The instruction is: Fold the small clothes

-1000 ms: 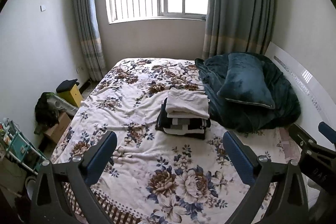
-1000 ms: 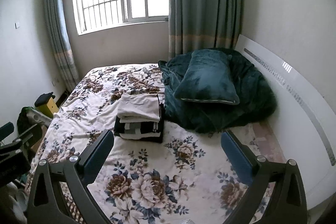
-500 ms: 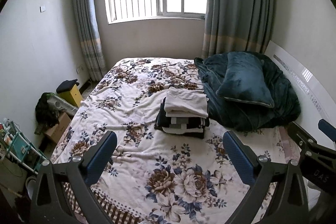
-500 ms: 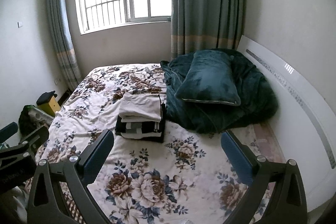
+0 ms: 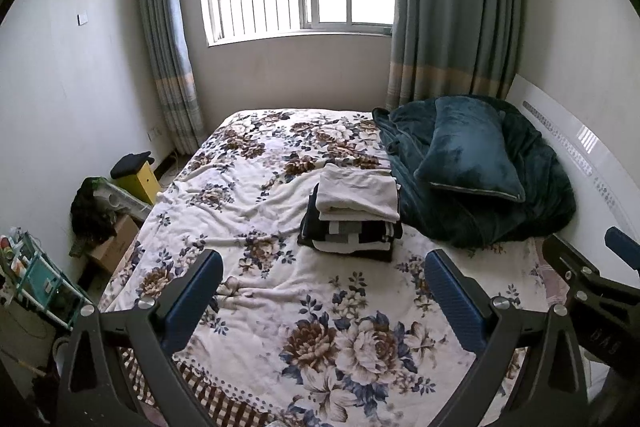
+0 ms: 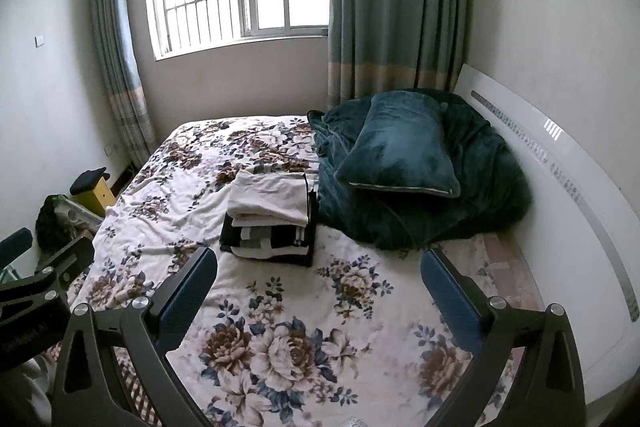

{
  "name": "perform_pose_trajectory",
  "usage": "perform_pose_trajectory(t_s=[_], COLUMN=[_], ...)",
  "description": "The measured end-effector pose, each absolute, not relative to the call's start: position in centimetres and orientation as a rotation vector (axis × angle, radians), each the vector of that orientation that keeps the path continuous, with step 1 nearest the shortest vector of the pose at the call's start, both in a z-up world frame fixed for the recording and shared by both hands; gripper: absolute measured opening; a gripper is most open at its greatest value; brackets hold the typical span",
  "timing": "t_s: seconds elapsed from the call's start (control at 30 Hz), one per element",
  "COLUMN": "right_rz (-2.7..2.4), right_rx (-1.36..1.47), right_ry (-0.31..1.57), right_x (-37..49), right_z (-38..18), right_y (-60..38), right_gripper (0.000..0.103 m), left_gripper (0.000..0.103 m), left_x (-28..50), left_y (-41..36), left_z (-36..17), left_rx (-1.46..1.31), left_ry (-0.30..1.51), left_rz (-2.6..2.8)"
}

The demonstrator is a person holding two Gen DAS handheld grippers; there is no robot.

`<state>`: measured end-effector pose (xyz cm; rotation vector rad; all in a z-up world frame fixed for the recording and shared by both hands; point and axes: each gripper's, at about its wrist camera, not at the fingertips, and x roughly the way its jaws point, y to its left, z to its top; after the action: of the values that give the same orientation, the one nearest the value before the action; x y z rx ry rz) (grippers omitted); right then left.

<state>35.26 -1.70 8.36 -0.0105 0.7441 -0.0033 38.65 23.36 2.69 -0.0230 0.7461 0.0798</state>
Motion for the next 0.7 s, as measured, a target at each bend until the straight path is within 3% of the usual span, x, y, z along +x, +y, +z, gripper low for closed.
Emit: perform_pose_trajectory(t_s=[0.7], right_rz=[-0.009], right_rx=[-0.005], right_ry=[0.743], right_x=[34.3], right_z=[7.7], right_y=[-1.4], right_gripper=[0.103], left_gripper=[0.103], left_x=[38.3], left_y=[24.4], left_z=[2.7], left_rx=[-0.028], left_ry=[0.746], left_rz=[0.087])
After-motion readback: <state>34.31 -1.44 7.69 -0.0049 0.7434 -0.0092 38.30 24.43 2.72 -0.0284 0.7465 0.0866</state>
